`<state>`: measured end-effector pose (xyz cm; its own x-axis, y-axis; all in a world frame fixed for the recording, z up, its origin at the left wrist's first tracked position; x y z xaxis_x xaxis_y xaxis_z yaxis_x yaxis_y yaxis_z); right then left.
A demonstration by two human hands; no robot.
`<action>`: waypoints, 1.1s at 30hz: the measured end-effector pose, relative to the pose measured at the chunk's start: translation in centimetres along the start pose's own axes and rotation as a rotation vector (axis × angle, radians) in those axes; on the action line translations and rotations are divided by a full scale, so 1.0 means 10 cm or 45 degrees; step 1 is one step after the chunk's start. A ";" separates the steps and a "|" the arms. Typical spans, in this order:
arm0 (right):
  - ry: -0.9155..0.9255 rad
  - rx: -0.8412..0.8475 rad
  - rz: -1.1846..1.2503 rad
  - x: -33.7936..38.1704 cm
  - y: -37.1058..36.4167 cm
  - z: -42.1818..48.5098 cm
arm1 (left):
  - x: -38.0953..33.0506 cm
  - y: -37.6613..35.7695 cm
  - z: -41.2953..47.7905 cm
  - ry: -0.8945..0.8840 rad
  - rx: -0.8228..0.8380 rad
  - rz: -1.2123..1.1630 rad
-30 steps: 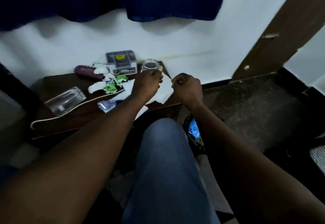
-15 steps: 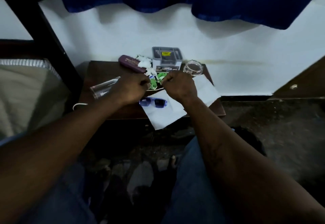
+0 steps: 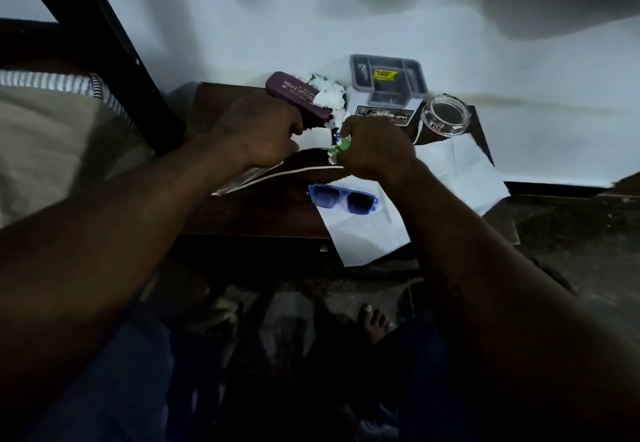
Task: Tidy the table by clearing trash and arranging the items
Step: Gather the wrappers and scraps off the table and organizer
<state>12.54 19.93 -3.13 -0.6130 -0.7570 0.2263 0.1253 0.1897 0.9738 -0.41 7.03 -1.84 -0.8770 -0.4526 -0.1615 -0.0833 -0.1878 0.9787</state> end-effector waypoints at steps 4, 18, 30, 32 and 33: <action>0.046 0.164 -0.111 -0.06 -0.12 0.06 | 0.04 -0.05 0.10 0.023 -0.030 0.023; -0.082 -0.202 0.264 -0.14 0.14 0.27 | -0.03 -0.13 0.40 0.123 0.080 -0.162; -0.554 -0.532 0.903 -0.63 0.39 0.31 | -0.37 -0.47 0.33 0.033 0.391 0.131; -0.605 -0.619 0.972 -0.69 0.44 0.29 | -0.39 -0.48 0.35 0.045 0.439 0.108; -0.630 -0.647 1.033 -0.71 0.46 0.29 | -0.40 -0.49 0.35 0.048 0.452 0.104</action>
<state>15.25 28.00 -0.29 -0.4341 -0.1635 0.8859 0.8759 0.1531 0.4575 1.83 12.82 -5.50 -0.8699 -0.4869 -0.0791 -0.1787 0.1617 0.9705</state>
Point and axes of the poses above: each hand's wrist, its own z-axis towards the middle knuckle, its own y-axis out of the back of the hand, x = y × z, the point moved 3 cm from there along z, towards the middle knuckle, and after that the axes turned 9 degrees about -x, right-handed, at the moved point
